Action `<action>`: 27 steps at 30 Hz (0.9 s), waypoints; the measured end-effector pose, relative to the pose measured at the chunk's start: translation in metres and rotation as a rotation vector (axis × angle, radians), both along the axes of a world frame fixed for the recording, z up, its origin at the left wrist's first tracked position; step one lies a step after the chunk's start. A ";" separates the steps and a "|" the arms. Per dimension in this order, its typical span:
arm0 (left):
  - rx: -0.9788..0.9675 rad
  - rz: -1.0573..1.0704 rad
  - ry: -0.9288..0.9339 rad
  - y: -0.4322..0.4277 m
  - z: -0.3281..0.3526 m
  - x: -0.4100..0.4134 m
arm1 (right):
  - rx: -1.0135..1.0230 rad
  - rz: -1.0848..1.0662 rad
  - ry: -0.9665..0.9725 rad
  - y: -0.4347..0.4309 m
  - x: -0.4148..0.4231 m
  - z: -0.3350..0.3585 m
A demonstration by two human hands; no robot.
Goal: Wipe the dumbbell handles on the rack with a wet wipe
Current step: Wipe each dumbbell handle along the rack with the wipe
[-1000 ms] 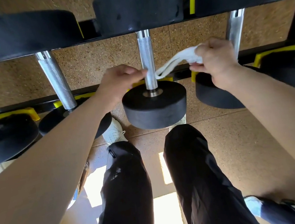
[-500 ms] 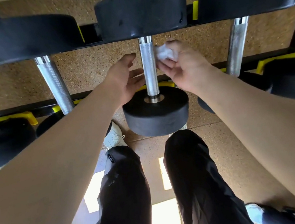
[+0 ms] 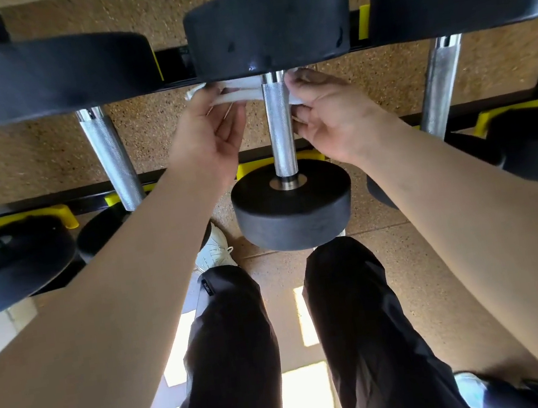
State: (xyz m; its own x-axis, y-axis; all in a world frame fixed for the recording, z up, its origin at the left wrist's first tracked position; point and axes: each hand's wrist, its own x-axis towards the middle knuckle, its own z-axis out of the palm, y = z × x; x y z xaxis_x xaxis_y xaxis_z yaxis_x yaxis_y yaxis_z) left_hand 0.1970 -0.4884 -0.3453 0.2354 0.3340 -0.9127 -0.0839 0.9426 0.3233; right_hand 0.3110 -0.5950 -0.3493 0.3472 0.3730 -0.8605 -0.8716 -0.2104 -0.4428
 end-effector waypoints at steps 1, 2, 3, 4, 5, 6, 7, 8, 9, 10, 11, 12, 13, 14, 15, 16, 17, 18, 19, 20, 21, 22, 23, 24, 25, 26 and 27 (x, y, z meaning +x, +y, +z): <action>0.004 0.011 -0.004 -0.002 0.002 0.001 | -0.045 -0.053 -0.015 0.002 0.001 0.002; 0.009 -0.002 -0.009 -0.005 0.003 0.003 | -0.094 -0.128 -0.011 0.002 0.003 0.004; 0.017 -0.044 -0.006 -0.008 0.002 0.007 | -0.128 -0.212 0.016 0.001 0.006 0.008; 0.026 -0.104 0.002 -0.010 0.002 0.012 | -0.146 -0.294 0.054 -0.002 0.010 0.012; 0.040 -0.177 0.016 -0.013 0.001 0.017 | -0.148 -0.378 0.100 -0.005 0.014 0.016; 0.050 -0.239 0.030 -0.014 0.002 0.022 | -0.139 -0.457 0.140 -0.009 0.017 0.019; 0.059 -0.287 0.049 -0.015 0.004 0.026 | -0.125 -0.525 0.172 -0.013 0.018 0.022; 0.063 -0.313 0.066 -0.015 0.005 0.029 | -0.112 -0.568 0.191 -0.015 0.018 0.023; 0.073 -0.325 0.081 -0.014 0.006 0.028 | -0.100 -0.576 0.200 -0.016 0.017 0.024; 0.086 -0.320 0.092 -0.013 0.008 0.026 | -0.099 -0.549 0.202 -0.014 0.015 0.024; 0.100 -0.300 0.104 -0.011 0.010 0.020 | -0.108 -0.500 0.203 -0.011 0.012 0.025; 0.113 -0.268 0.114 -0.009 0.012 0.013 | -0.118 -0.438 0.200 -0.007 0.009 0.026; 0.134 -0.250 0.124 -0.007 0.015 0.005 | -0.129 -0.363 0.183 -0.002 0.006 0.025; 0.158 -0.253 0.130 -0.006 0.018 -0.002 | -0.139 -0.287 0.153 0.001 0.005 0.023; 0.182 -0.276 0.135 -0.006 0.020 -0.007 | -0.121 -0.249 0.113 0.002 0.006 0.021; 0.196 -0.301 0.138 -0.007 0.021 -0.009 | -0.097 -0.252 0.079 0.000 0.008 0.018; 0.200 -0.342 0.146 -0.009 0.022 -0.008 | -0.083 -0.291 0.067 -0.006 0.012 0.015; 0.197 -0.401 0.149 -0.011 0.022 -0.004 | -0.090 -0.347 0.069 -0.015 0.018 0.013; 0.190 -0.475 0.149 -0.012 0.022 0.001 | -0.106 -0.406 0.087 -0.025 0.022 0.014; 0.180 -0.534 0.145 -0.013 0.023 0.006 | -0.119 -0.457 0.105 -0.033 0.025 0.017; 0.171 -0.564 0.150 -0.013 0.023 0.009 | -0.123 -0.476 0.112 -0.039 0.026 0.018; 0.167 -0.565 0.164 -0.012 0.022 0.010 | -0.123 -0.451 0.098 -0.041 0.024 0.020; 0.174 -0.549 0.189 -0.011 0.021 0.007 | -0.124 -0.394 0.082 -0.039 0.020 0.021; 0.194 -0.532 0.223 -0.010 0.020 0.000 | -0.129 -0.327 0.067 -0.034 0.013 0.022; 0.214 -0.527 0.263 -0.009 0.019 -0.009 | -0.138 -0.256 0.042 -0.028 0.005 0.021; 0.229 -0.544 0.310 -0.007 0.016 -0.019 | -0.148 -0.178 0.004 -0.024 -0.001 0.020; 0.246 -0.577 0.363 -0.006 0.013 -0.028 | -0.162 -0.112 -0.037 -0.021 -0.004 0.019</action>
State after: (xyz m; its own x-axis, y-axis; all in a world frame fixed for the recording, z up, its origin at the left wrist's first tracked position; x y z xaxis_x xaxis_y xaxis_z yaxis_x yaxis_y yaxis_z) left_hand 0.1687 -0.4948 -0.3324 0.1327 0.4542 -0.8810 0.5577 0.7005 0.4452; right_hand 0.3070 -0.6161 -0.3305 0.4112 0.1878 -0.8920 -0.8773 -0.1843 -0.4432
